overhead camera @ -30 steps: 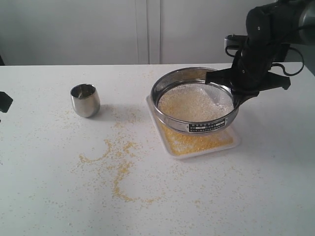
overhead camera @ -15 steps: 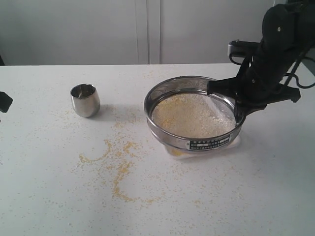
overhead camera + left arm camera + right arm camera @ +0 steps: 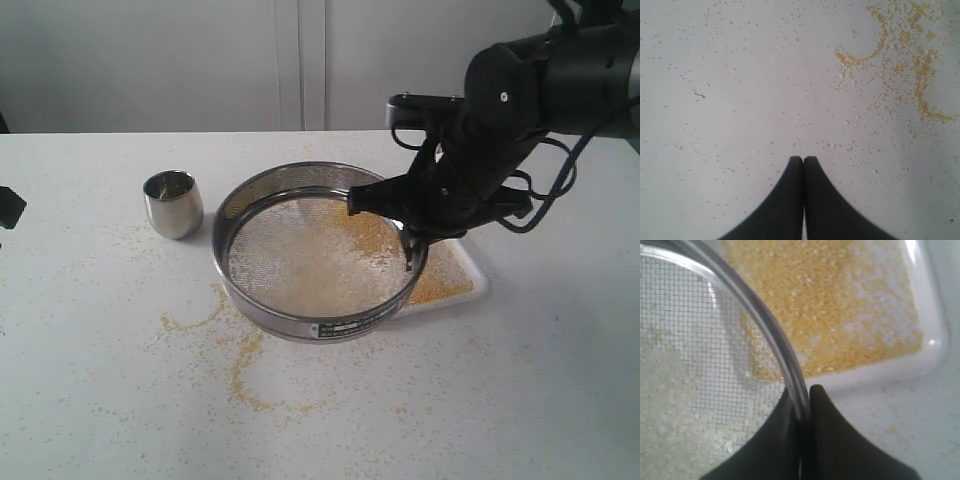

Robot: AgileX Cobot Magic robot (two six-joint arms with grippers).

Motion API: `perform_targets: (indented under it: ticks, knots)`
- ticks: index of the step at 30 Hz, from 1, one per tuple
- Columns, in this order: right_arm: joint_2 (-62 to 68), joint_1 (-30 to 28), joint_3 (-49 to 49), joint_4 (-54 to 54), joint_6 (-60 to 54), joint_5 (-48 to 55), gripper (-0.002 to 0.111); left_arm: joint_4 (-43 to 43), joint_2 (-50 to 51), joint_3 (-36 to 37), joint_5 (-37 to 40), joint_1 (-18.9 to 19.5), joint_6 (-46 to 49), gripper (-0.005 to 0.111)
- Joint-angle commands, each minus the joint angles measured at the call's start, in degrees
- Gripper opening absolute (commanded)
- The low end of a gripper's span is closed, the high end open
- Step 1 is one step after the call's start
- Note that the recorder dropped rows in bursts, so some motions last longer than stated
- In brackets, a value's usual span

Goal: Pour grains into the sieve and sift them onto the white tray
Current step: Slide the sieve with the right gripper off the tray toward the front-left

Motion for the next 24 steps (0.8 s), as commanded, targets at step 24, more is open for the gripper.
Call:
perform_targets:
  ticks: [24]
  knots:
    - [12.3, 12.3, -0.2, 1.6, 2.3, -15.8, 0.0, 0.0, -0.6, 0.5, 0.5, 0.1, -0.1, 0.0]
